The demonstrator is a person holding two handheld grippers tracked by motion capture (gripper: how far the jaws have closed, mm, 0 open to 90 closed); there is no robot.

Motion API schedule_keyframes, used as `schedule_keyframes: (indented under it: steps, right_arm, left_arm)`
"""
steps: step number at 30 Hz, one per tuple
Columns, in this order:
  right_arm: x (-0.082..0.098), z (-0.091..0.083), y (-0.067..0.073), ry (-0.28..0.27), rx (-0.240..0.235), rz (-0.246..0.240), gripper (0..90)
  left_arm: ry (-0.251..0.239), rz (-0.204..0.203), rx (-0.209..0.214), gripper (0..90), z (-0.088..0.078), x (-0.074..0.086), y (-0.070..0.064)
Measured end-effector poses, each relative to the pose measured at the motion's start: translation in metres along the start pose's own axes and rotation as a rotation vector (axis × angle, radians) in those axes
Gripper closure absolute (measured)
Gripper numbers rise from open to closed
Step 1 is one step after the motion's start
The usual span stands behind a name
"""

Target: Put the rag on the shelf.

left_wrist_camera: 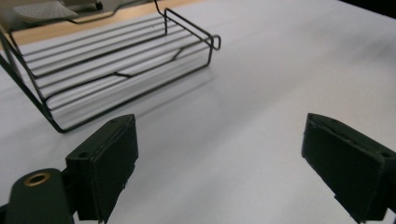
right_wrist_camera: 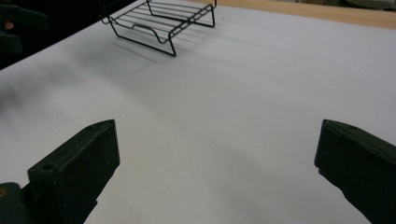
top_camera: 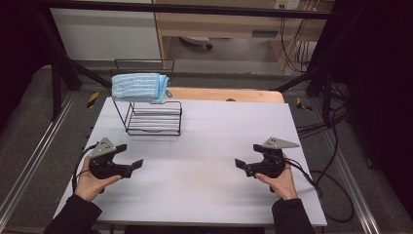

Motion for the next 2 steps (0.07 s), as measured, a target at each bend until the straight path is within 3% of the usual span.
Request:
schedule_keyframes:
  steps: [2]
  right_arm:
    - [0.0092,-0.0034,-0.0050,0.012,0.008,0.006,0.7]
  left_arm:
    - [0.008,-0.008,0.008,10.9,0.0035,0.0049,-0.0020]
Point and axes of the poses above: each handheld gripper's, and its own axes: z roughly forward along the jaws, x roughly out of its underside, y roughly to its left, the point moved 6 cm from there along z, roughly forward along the jaws, and after that the axes turned 5 degrees about z, right-handed, at the moved point
